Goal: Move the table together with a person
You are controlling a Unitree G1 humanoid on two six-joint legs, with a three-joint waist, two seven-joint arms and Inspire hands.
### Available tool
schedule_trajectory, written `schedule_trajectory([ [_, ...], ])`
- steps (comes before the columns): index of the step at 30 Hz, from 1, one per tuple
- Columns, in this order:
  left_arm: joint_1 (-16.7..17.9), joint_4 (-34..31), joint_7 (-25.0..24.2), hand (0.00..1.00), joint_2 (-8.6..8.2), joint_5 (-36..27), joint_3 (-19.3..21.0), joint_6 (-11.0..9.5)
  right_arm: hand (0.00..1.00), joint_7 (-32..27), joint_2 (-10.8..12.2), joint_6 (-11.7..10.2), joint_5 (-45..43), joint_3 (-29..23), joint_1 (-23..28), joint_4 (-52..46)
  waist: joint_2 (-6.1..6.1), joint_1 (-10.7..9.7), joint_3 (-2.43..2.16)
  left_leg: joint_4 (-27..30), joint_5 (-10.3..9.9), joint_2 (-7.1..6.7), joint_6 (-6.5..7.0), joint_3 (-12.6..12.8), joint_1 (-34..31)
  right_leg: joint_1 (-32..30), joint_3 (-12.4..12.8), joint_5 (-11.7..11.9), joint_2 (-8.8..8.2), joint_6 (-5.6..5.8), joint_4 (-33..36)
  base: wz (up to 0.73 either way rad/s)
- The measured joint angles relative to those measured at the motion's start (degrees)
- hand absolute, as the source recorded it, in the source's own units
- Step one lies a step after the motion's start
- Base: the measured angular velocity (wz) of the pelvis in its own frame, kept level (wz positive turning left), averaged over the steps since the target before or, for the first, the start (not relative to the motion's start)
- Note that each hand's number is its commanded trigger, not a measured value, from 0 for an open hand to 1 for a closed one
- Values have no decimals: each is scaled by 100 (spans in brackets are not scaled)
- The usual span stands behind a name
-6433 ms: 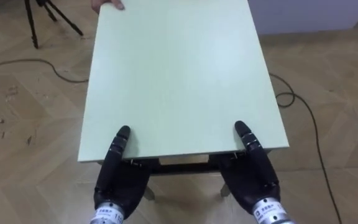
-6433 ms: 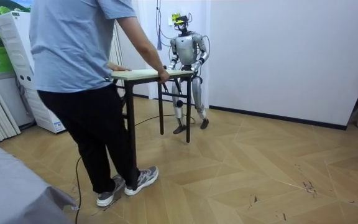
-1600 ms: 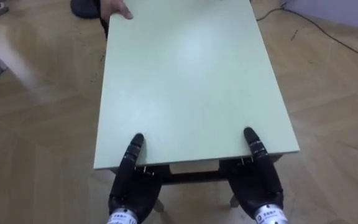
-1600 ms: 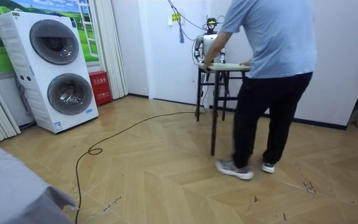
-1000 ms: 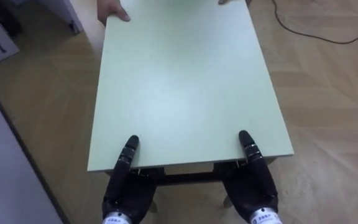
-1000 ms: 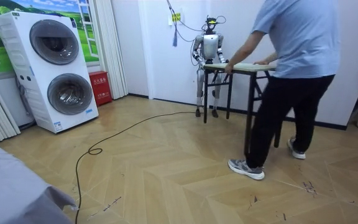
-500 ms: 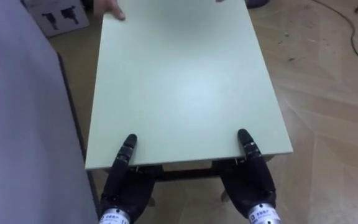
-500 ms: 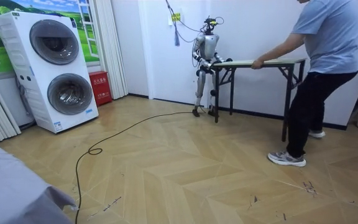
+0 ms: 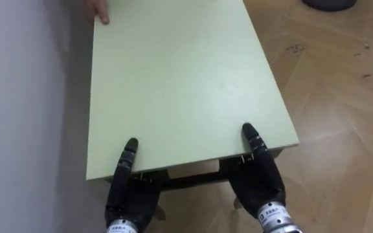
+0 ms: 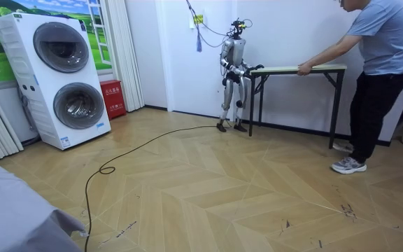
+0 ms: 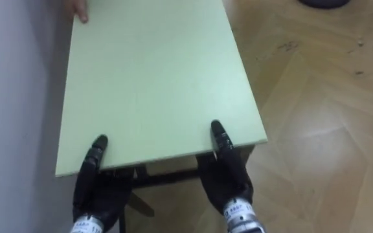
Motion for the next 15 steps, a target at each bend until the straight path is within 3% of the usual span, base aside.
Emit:
schedule_trajectory([
  [2,14,12,18,100,58,-49,-53,9,100,-6,23,-8,-23,-19,118,-34,-3,-76,-46,14,-16,-98,28,-22,47,-224,-10,125,-99,-87,258,33],
  [7,46,45,30,100,105,-51,-44,45,100,-42,26,-2,-61,-21,171,-37,-12,-55,-48,10,-119,-221,163,-79,125,-157,-99,83,-217,21,537,13],
  [8,27,128,39,100,79,-50,-56,85,100,-79,30,-1,-59,-21,237,-29,-10,-119,-40,10,-145,-275,201,-204,240,-169,-37,56,-266,69,737,49],
  [10,8,190,46,100,85,-50,-54,140,100,-87,32,-2,-63,-28,311,-18,-5,-240,-34,5,-168,-359,231,-470,328,-272,334,-21,-245,90,788,58],
  [12,-2,240,56,100,102,-35,-87,182,100,-87,38,7,-76,-78,385,-6,-35,-360,-12,9,-196,-459,276,-609,416,-506,746,93,-207,113,498,53],
  [14,-7,287,64,100,164,-35,-90,205,100,-86,29,4,-71,-97,463,-3,-52,-510,-1,-10,-210,-576,288,-820,512,-487,864,338,-199,158,511,53],
  [15,-9,285,66,100,194,-34,-77,215,100,-85,39,4,-58,-88,473,-2,-110,-460,37,-66,-224,-567,290,-788,576,-413,883,342,-193,159,453,26],
])
